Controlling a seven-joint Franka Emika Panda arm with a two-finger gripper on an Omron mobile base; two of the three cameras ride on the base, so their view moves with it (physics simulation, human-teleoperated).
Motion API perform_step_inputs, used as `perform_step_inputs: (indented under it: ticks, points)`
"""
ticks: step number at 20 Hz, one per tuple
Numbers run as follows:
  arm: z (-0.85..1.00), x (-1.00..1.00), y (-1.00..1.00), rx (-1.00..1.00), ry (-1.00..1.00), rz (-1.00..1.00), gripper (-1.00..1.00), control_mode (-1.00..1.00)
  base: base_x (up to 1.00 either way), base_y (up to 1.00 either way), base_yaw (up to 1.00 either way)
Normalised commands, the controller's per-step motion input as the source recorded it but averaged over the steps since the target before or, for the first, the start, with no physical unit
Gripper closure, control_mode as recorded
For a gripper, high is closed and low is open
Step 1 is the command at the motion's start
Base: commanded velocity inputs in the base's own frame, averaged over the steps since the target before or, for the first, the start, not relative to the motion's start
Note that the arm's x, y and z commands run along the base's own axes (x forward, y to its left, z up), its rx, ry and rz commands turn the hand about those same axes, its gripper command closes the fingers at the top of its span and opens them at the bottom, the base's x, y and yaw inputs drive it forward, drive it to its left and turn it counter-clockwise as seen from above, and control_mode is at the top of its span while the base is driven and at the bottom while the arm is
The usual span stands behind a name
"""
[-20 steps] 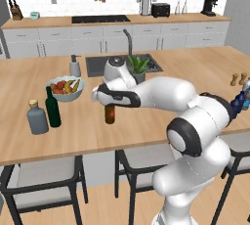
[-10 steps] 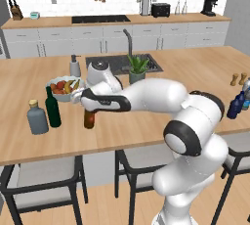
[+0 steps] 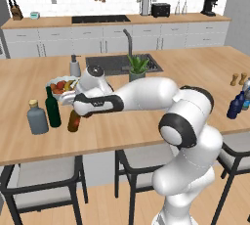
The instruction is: Move the plastic bottles in the middle to the plastics group, and the glass bottles in the middle to the glass group.
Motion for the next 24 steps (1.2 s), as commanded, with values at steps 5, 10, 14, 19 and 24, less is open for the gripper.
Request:
perform_step_inputs:
  ticks: [5,10,14,19,24]
  points:
    - [-0.13,0.03,0.37,-0.04,0.0,0.0,1.0,-1.0,0.0,0.0,0.0]
    - [-0.05,0.08,0.32,-0.07,-0.01,0.0,1.0,-1.0,0.0,0.0,0.0]
    - [-0.06,0.02,0.33,-0.07,-0.01,0.0,1.0,-1.0,0.0,0.0,0.0]
    - [-0.13,0.0,0.32,-0.06,-0.01,0.0,1.0,-1.0,0.0,0.0,0.0]
    - [-0.09,0.0,0.16,-0.03,-0.04,0.0,1.0,-1.0,0.0,0.0,0.0]
